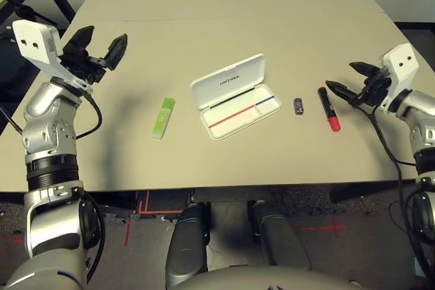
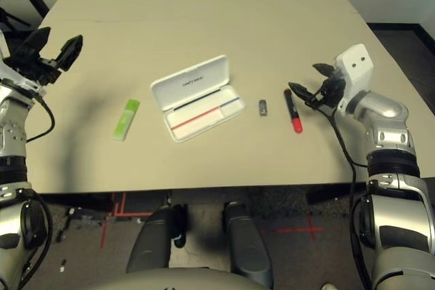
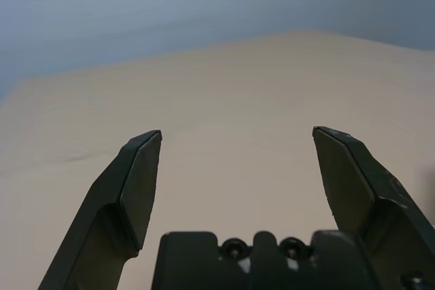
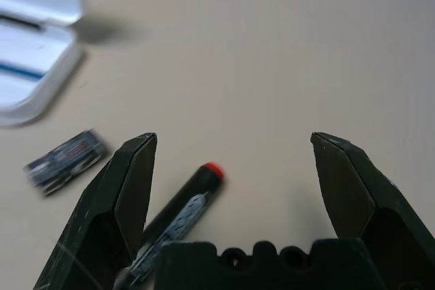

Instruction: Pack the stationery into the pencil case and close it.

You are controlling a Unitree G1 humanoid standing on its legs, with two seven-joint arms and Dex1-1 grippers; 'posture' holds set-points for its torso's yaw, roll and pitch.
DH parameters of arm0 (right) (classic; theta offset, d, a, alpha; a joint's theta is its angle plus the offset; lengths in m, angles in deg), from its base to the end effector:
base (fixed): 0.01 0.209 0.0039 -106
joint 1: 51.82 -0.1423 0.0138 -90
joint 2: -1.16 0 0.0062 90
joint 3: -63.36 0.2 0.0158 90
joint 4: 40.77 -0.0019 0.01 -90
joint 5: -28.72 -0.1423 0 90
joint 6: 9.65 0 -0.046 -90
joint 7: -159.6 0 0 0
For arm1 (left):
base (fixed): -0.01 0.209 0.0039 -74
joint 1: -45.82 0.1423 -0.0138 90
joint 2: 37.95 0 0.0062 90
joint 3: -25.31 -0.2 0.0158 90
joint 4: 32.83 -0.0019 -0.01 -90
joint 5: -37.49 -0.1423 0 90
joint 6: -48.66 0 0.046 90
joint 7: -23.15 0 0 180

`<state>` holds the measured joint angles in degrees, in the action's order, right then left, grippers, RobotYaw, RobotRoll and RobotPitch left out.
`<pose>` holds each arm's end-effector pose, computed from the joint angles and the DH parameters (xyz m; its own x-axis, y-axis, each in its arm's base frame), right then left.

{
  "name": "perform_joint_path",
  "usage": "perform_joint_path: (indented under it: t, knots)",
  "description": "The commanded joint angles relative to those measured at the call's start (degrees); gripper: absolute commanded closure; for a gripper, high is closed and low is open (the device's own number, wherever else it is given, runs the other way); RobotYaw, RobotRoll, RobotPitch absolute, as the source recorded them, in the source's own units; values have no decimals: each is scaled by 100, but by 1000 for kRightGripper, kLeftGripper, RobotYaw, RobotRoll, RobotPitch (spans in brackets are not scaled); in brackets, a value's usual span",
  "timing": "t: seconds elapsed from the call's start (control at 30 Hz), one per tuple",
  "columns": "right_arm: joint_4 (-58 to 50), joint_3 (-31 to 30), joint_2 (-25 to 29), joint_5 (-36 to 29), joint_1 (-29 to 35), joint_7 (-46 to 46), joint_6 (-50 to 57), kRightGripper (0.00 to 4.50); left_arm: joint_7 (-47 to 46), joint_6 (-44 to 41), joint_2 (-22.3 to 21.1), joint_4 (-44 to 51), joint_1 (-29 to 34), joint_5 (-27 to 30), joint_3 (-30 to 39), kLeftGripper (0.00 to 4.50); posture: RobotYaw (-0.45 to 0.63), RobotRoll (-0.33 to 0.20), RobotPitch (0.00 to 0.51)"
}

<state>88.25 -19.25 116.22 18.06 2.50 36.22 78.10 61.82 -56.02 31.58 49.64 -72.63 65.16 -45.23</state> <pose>0.3028 -0.3352 0.1492 0.8121 0.5496 -0.1958 -0.5829 0.7493 -0.3143 0.2737 0.3094 0.1908 0.8744 -0.4201 0.2426 0.3924 0.9066 0.1554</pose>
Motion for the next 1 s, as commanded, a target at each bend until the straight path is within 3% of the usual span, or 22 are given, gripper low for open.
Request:
perform_joint_path:
  t: [0.03,0.23,0.63,1.0]
  knots:
    - [-298,-209,144,10,147,459,265,0,332,-747,-198,928,216,258,-402,24,-42,0,173]
    - [-552,-384,287,90,310,797,525,0,801,-1616,-485,2085,476,456,-1030,24,-32,0,170]
    - [-516,-519,361,233,350,915,505,0,1112,-2507,-478,3151,711,757,-1895,24,-30,0,164]
    - [-980,-538,357,44,395,1357,990,0,1189,-2608,-287,2873,674,179,-3063,24,-32,0,166]
